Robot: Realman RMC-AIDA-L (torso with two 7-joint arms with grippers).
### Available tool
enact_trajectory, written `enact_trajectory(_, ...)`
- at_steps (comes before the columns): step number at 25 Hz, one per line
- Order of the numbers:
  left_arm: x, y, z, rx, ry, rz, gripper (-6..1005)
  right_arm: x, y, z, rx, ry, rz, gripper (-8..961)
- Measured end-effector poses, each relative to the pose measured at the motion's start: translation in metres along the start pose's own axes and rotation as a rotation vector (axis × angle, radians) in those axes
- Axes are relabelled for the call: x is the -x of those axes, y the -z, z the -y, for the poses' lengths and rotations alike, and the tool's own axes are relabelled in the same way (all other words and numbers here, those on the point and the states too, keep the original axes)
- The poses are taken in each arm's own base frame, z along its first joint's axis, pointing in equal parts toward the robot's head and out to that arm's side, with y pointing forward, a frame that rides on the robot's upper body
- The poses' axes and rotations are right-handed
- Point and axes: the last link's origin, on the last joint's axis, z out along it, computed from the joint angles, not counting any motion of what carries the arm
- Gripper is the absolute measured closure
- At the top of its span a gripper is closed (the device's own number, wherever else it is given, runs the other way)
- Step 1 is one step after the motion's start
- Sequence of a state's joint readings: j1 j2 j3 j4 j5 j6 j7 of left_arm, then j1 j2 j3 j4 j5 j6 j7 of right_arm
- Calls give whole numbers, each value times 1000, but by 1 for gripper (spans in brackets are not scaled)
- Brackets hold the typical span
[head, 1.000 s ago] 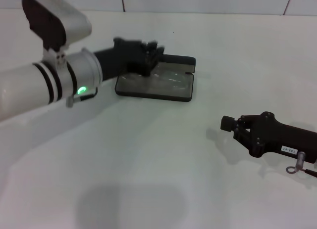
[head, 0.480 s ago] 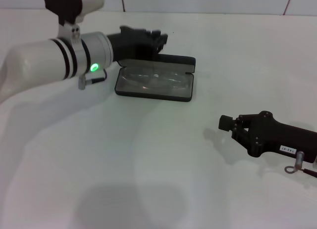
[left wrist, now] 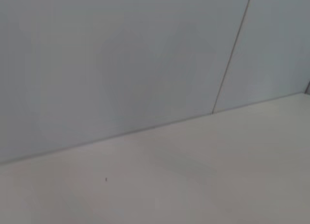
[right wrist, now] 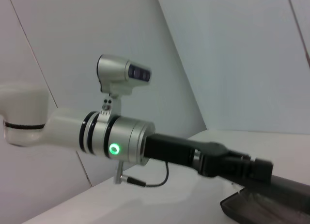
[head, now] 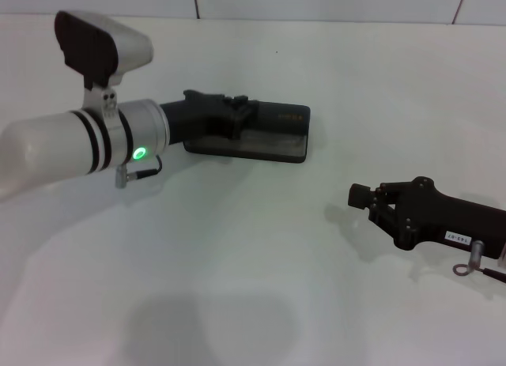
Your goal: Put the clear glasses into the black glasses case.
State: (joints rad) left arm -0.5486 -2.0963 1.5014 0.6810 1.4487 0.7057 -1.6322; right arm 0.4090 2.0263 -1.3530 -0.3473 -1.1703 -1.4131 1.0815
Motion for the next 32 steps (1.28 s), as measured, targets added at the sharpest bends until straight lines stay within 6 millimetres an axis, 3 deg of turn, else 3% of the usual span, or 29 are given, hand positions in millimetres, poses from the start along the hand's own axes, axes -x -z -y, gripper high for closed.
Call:
enact_trajectory(9, 16, 5, -3, 4, -2, 20, 818, -1, -1, 0, 3, -3, -7, 903)
enact_trajectory(12, 3, 11, -13, 64, -63, -25, 818, -2, -1, -1, 4, -5, -12, 903)
enact_trajectory(16, -25, 34, -34, 147, -221, -171, 818, -4, 1, -2, 8, -10, -9, 902)
enact_trajectory(21, -30, 63, -40, 198, -199, -317, 817, 2, 3, -2, 19, 0, 11, 902)
enact_trajectory(28, 2, 98, -27, 269, -73, -351, 817, 12, 9, 6, 29, 37, -4, 901)
enact_trajectory(32, 28, 123, -31, 367, -88, -352, 603, 22, 18, 7, 84, 87, -42, 901)
